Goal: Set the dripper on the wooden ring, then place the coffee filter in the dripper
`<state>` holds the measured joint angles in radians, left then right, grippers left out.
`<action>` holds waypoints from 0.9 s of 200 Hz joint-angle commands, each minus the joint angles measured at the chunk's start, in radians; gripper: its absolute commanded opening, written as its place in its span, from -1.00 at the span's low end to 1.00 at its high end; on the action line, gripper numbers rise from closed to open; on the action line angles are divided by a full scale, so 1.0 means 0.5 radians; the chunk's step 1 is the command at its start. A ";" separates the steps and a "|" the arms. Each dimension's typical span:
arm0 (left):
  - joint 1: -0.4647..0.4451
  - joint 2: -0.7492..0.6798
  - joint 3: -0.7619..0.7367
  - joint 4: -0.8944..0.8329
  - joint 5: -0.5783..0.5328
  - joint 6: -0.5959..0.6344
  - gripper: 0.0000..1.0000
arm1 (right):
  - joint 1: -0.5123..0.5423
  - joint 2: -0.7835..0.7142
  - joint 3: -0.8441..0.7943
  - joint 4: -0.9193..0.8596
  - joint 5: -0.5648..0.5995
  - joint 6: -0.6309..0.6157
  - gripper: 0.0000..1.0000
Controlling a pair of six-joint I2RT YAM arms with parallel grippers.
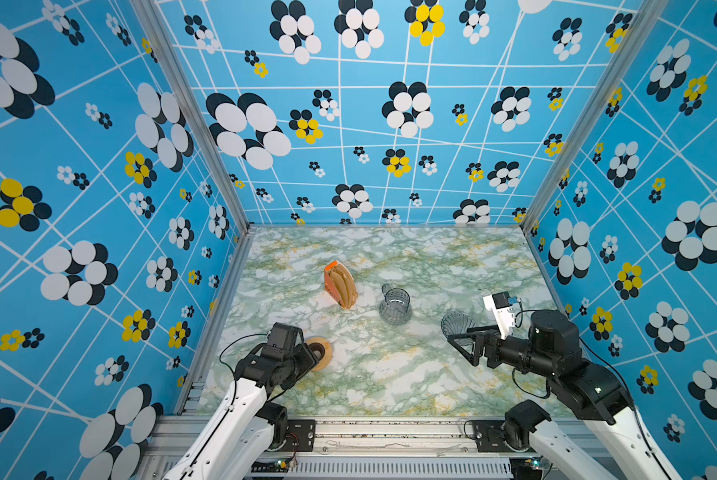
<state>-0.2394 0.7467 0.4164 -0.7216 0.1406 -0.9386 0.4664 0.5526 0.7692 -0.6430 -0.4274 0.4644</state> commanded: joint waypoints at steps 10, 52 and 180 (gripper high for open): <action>0.046 -0.003 -0.021 0.048 0.072 0.021 0.29 | 0.200 0.096 -0.024 0.189 0.214 0.100 0.96; 0.146 -0.009 -0.056 0.074 0.114 0.045 0.29 | 0.538 0.242 -0.041 0.317 0.520 0.138 0.93; 0.304 0.127 -0.159 0.429 0.395 0.214 0.27 | 1.338 1.013 -0.068 1.041 1.084 0.471 0.95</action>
<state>-0.0975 0.7979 0.3656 -0.5705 0.2840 -0.8669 1.1027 1.0000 0.7139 -0.2192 0.0666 0.6456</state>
